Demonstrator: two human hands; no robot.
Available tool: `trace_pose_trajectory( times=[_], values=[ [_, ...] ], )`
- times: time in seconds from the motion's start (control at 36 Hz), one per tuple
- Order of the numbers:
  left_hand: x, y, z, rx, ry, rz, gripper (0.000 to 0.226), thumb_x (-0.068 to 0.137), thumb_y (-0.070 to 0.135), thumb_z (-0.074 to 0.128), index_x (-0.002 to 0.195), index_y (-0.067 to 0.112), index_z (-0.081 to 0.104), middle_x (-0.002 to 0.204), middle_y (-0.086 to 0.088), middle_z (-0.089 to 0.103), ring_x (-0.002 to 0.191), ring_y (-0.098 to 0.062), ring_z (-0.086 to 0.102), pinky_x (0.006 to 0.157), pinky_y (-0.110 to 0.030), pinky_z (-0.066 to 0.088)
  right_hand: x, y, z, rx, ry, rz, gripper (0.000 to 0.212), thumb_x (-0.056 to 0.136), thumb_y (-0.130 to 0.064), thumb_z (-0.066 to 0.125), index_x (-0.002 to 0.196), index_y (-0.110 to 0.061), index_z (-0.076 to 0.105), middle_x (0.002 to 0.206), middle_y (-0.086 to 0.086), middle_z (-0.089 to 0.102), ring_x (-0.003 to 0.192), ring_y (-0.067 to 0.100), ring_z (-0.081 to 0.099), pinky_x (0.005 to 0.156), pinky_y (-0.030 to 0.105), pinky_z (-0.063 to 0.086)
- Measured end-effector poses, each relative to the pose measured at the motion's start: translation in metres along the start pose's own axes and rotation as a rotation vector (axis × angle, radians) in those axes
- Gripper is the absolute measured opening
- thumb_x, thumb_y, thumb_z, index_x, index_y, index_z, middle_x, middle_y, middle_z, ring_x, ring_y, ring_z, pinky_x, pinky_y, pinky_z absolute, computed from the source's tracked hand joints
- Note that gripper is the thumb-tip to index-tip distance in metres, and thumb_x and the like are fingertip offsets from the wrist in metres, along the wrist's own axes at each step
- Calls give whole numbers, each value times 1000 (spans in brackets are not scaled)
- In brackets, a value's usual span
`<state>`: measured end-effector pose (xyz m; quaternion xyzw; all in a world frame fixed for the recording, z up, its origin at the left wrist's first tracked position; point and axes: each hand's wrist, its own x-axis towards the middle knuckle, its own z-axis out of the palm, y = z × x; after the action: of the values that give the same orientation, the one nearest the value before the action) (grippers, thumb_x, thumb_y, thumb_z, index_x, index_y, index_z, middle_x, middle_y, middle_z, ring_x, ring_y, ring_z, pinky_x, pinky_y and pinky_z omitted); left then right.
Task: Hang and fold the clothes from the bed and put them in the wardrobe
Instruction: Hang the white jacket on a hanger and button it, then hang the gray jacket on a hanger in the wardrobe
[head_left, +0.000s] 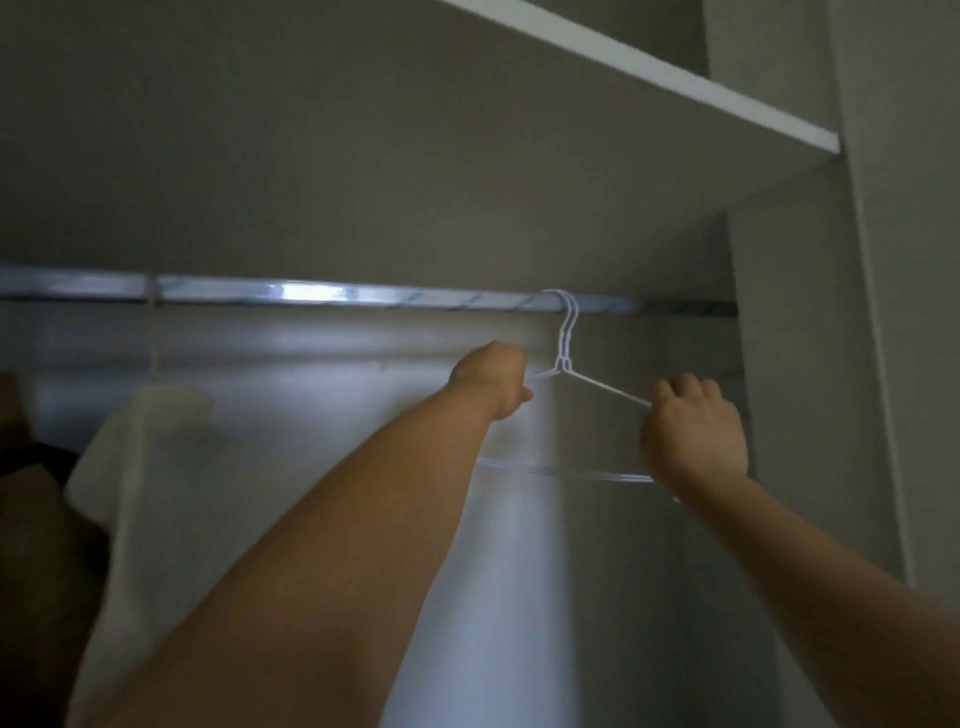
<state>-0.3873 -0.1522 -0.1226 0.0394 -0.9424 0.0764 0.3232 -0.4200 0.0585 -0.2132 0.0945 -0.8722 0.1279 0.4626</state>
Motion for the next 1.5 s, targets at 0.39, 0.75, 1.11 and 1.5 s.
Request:
trace_pose_trajectory(
  times=[0.39,0.75,1.11,1.5],
  values=[
    [21,-17,59,39,330,153,32,105,34,44,117,19,69,115,-7,63,97,-34,64,80,-35,51,24,8,40,-69,6,-190,10,94,-23,57,101,-20,62,98,6,67,88,32,64,72,35,40],
    [-8,-14,10,-122,675,105,25,100,37,52,109,25,72,110,0,64,85,-35,66,68,-39,52,24,-1,-19,104,253,-135,5,95,-11,54,99,-12,57,94,13,61,82,37,56,71,40,31],
    [-82,30,40,-172,597,426,24,95,27,52,76,14,56,69,-1,53,64,-29,49,58,-34,35,-50,15,-35,115,85,-191,21,93,-40,49,100,-20,52,96,9,66,80,38,66,59,35,35],
    [-117,132,-5,-872,-958,417,26,78,45,76,71,21,67,58,5,60,53,-3,50,54,-19,41,-117,86,-152,472,-1156,527,19,89,-36,61,81,-19,63,83,0,62,79,20,56,58,23,37]
  ],
)
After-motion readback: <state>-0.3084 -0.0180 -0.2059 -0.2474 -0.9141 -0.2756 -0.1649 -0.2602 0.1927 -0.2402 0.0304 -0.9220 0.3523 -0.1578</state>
